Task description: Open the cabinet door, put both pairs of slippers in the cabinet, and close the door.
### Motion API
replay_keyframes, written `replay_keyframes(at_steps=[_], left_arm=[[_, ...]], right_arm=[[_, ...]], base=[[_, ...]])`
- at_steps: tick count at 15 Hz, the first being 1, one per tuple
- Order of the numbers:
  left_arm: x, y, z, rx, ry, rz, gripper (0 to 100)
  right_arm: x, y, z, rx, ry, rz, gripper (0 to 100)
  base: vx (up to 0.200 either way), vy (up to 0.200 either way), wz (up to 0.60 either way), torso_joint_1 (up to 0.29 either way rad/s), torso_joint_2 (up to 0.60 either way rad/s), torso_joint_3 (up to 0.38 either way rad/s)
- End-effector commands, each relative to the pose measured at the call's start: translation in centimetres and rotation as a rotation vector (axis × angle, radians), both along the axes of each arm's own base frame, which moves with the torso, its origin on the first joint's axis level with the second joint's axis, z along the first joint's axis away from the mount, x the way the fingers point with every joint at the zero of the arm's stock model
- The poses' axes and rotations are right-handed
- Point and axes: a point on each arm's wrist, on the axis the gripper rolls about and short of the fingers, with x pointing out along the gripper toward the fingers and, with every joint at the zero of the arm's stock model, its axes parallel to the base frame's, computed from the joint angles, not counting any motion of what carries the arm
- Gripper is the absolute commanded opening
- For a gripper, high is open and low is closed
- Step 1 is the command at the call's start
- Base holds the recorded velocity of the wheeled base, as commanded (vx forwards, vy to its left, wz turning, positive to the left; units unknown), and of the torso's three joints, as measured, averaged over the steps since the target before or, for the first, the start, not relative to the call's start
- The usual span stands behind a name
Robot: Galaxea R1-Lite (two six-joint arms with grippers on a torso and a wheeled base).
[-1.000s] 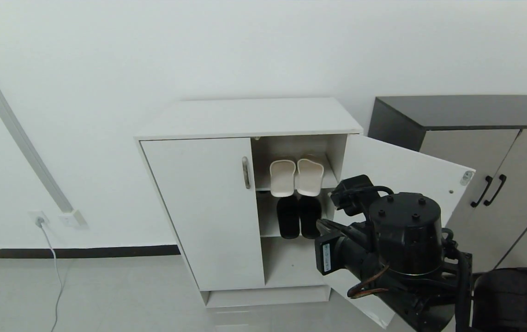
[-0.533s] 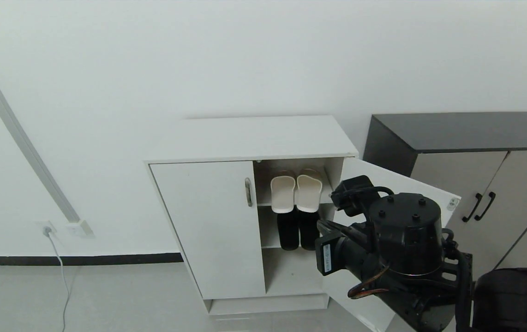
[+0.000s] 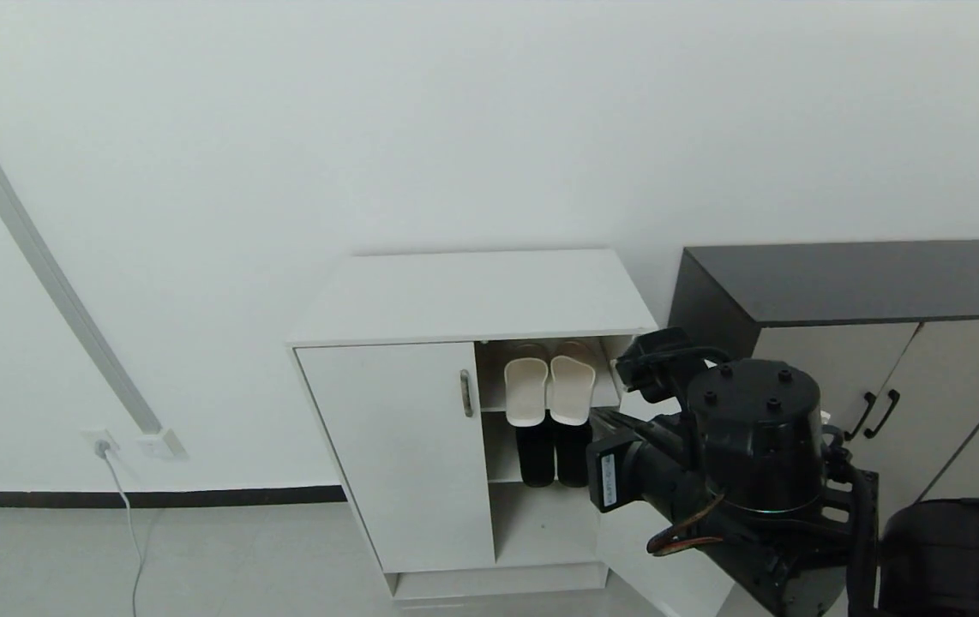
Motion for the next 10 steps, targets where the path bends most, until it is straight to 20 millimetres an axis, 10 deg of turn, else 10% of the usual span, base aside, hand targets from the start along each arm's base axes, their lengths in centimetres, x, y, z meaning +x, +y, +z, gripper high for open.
replay_keyframes(at_steps=[1, 10], left_arm=[[0.01, 0.00, -0.01, -0.001, 0.002, 0.000, 0], [0.01, 0.00, 0.01, -0.001, 0.000, 0.000, 0]], right_arm=[[0.01, -0.04, 0.06, 0.002, -0.001, -0.001, 0], [-0.04, -0.40, -0.25, -0.016, -0.022, 0.008, 0]], base=[[0.000, 0.000, 0.00, 0.227, -0.50, -0.271], [0.000, 0.000, 0.00, 0.091, -0.20, -0.109]])
